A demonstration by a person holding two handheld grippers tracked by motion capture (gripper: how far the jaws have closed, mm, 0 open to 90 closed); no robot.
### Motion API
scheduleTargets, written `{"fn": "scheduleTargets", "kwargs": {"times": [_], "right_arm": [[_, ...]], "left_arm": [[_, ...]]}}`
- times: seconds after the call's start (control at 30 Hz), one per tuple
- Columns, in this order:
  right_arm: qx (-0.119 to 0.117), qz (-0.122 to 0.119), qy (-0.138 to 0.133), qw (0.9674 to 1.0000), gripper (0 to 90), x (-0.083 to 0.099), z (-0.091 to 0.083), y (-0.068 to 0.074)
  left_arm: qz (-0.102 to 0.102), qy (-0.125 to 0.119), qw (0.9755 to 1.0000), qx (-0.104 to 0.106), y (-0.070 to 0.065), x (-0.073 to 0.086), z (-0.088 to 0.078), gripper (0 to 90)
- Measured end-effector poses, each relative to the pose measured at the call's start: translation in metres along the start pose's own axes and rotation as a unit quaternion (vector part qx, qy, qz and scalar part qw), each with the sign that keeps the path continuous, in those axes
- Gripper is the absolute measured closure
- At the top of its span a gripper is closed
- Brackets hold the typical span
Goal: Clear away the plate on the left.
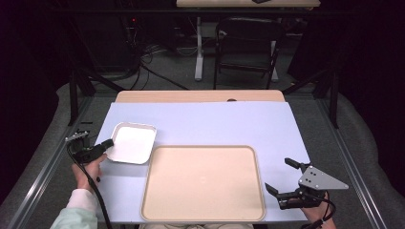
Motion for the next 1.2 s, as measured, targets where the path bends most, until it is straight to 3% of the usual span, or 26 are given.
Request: {"fn": "scheduleTargets", "kwargs": {"times": [0.4, 1.2], "right_arm": [[-0.001, 0.001, 0.004, 1.0000, 0.0, 0.001, 0.001, 0.001], [-0.001, 0.004, 0.017, 0.9998, 0.0, 0.004, 0.006, 0.001]], "left_arm": [[0.003, -0.015, 0.9997, 0.016, -0.017, -0.006, -0.010, 87.9], [0.029, -0.023, 0.9965, 0.075, -0.077, -0.005, -0.014, 88.0]]}}
Point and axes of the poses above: each handheld gripper's, and its own axes: z roughly forward along the jaws, x roughly out of its underside, y roughly to its left, the point moved 8 cm from there along z, roughly forward along the jaws, and after that the axes turned 10 degrees about -y, right-handed, at the moved point
